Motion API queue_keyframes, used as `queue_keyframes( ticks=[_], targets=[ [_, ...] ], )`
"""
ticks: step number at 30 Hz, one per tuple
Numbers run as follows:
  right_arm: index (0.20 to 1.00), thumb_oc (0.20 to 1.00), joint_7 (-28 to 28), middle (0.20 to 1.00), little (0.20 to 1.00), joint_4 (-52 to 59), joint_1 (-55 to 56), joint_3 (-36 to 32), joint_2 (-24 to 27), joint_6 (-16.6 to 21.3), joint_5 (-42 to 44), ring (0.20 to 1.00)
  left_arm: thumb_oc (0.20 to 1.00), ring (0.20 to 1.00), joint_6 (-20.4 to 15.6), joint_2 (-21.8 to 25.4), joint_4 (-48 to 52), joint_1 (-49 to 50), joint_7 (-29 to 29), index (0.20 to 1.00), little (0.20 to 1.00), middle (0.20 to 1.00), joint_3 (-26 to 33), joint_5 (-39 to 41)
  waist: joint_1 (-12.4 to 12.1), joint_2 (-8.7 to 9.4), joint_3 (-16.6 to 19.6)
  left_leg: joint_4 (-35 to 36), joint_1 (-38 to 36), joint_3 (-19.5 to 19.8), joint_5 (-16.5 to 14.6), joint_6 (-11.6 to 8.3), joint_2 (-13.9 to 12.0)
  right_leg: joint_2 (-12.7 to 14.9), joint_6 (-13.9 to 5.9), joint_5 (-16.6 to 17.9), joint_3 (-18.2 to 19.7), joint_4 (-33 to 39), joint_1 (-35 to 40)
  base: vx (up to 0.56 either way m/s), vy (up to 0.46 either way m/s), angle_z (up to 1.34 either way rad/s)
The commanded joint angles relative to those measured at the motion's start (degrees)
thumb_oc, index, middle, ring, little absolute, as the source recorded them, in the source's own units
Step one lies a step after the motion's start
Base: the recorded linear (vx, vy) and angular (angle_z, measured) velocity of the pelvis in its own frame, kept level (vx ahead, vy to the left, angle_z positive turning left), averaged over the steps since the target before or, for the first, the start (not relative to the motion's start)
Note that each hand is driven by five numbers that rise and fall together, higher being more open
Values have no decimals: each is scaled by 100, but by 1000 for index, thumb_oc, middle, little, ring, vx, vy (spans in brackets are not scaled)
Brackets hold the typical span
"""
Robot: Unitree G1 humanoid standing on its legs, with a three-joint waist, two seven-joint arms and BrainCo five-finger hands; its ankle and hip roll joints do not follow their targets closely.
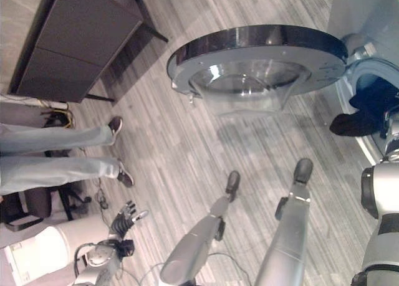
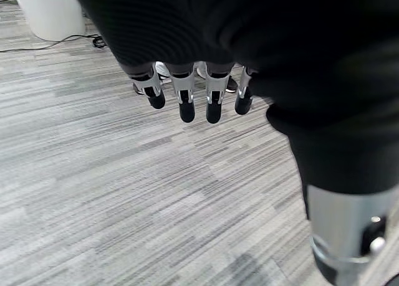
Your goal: Grab the laundry basket,head to the washer,open it,put in the laundry and shut it.
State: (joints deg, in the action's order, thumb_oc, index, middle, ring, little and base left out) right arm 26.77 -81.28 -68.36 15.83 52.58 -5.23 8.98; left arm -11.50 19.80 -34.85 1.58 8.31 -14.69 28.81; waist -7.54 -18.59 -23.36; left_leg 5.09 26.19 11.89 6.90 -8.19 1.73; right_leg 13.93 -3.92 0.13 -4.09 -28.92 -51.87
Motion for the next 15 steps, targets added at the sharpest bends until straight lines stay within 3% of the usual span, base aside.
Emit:
queue_keyframes(
  ticks=[1, 5, 6, 7, 10, 12, 13, 14, 15],
  targets=[
    [1000, 1000, 695, 1000, 1000, 546, 449, 230, 147, 272, -117, 1000, 1000, 1000, -140, 30, -261, 60, 227, 1000, 1000, 1000, 21, 76, 354, -240, -110, -9, -248, -268, -79, -209, -386, -304, -210, -443, 290, 230, 384, -89, 51, 1],
    [1000, 1000, 1098, 1000, 1000, 1960, 1610, -286, -754, 374, -501, 1000, 1000, 1000, -214, -41, -339, 80, 364, 1000, 1000, 1000, 160, -25, 514, 2, -141, -9, -506, -373, -211, -112, -453, -360, -244, -283, 306, 513, 716, 2, 81, -12],
    [1000, 1000, 1130, 1000, 1000, 2560, 2302, -379, -1342, 336, -859, 1000, 1000, 1000, -187, -122, -558, 64, 421, 1000, 1000, 1000, 248, -80, 612, 150, -110, -9, -696, -434, -284, -64, -503, -392, -260, -210, 312, 705, 977, 17, 107, -36],
    [1000, 1000, 1132, 1000, 1000, 2579, 2323, -393, -1348, 326, -865, 1000, 1000, 1000, -188, -114, -558, 69, 421, 1000, 1000, 1000, 245, -80, 609, 152, -114, -9, -708, -434, -285, -63, -506, -394, -261, -206, 309, 717, 995, 30, 114, -35],
    [1000, 1000, 790, 1000, 1000, 3272, 3782, -335, -2311, 315, -1348, 1000, 1000, 1000, -99, -149, -822, 161, 464, 1000, 1000, 1000, 452, -284, 775, 450, -10, -9, -1228, -579, -461, 59, -597, -458, -302, -38, 378, 1128, 1640, 85, 159, -26],
    [1000, 1000, 671, 1000, 1000, 3394, 4098, -274, -2483, 301, -1472, 1000, 1000, 1000, -83, -139, -895, 203, 464, 1000, 1000, 1000, 530, -339, 817, 537, 12, -27, -1370, -620, -530, 105, -617, -464, -314, 6, 407, 1219, 1807, 47, 90, -23],
    [1000, 1000, 559, 1000, 1000, 3571, 4435, -209, -2659, 327, -1574, 1000, 1000, 1000, -65, -142, -960, 230, 466, 1000, 1000, 1000, 602, -392, 864, 642, 48, -101, -1487, -678, -616, 135, -627, -473, -334, 50, 428, 1354, 1996, 63, 157, -43],
    [1000, 1000, 356, 1000, 1000, 4011, 5040, -197, -2825, 392, -1780, 1000, 1000, 1000, -39, -149, -1072, 312, 490, 1000, 1000, 1000, 766, -447, 964, 860, 154, -342, -1650, -797, -857, 214, -625, -463, -391, 164, 512, 1588, 2279, 68, 157, -35],
    [1000, 1000, 353, 1000, 1000, 4025, 5055, -201, -2827, 386, -1784, 1000, 1000, 1000, -40, -146, -1071, 319, 490, 1000, 1000, 1000, 764, -448, 957, 863, 146, -351, -1664, -805, -866, 216, -625, -466, -393, 171, 517, 1602, 2299, 73, 158, -31]
  ],
)
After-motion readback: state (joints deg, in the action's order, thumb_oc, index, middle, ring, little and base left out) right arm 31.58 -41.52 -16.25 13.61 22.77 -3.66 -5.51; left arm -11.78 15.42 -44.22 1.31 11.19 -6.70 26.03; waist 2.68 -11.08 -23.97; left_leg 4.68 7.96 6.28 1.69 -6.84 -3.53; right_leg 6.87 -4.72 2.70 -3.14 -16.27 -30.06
